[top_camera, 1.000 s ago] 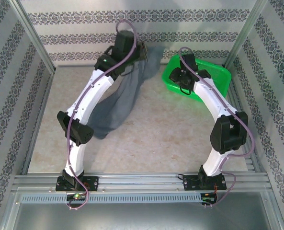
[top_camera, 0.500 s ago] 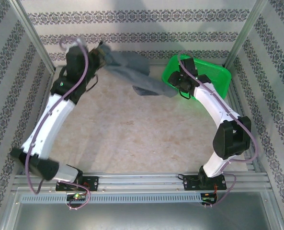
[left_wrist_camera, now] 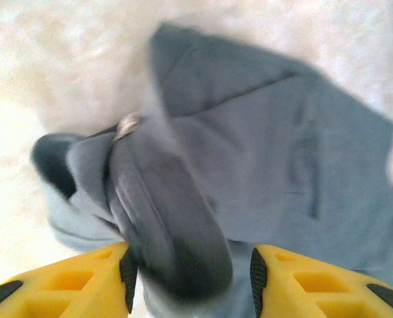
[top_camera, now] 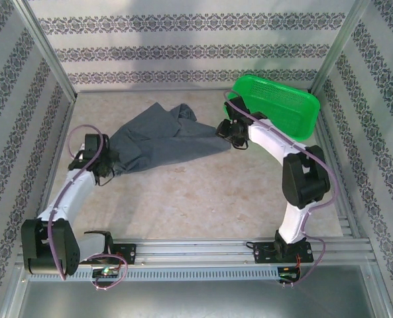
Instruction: Fold and stack the t-shirts
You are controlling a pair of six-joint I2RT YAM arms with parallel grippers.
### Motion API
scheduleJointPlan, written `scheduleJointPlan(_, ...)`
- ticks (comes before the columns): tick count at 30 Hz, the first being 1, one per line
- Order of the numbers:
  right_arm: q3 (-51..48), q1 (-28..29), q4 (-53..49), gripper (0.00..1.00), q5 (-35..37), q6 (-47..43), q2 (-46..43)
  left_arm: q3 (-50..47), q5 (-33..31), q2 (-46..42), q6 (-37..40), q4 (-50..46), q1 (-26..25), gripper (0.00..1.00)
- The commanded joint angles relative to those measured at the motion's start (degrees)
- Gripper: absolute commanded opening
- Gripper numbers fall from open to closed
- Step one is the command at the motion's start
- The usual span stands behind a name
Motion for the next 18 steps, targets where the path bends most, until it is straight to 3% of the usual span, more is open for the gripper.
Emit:
scheduleJointPlan(1, 3.93, 0.37, -1.56, 0.53, -1.53, 0.89, 3.93, 5.93, 0.81, 1.39, -0.87, -6.05, -0.6, 0.51)
scheduleJointPlan(8, 7.87, -1.69, -3.33, 0.57, 1.09, 2.33, 10.17, 14.77, 3.74, 11.81, 3.41, -8.52, -0.27, 0.63)
scheduleJointPlan(12, 8.95, -3.43, -3.73, 0.57, 0.57, 2.12, 11.14, 21.65, 8.38, 21.67, 3.85, -10.31, -0.57, 0.62)
scheduleJointPlan(18, 10.51, -3.57, -5.23, 0.57, 0.69, -0.32, 10.73, 31.16, 7.69, 35.17, 6.29, -17.56, -3.04, 0.62)
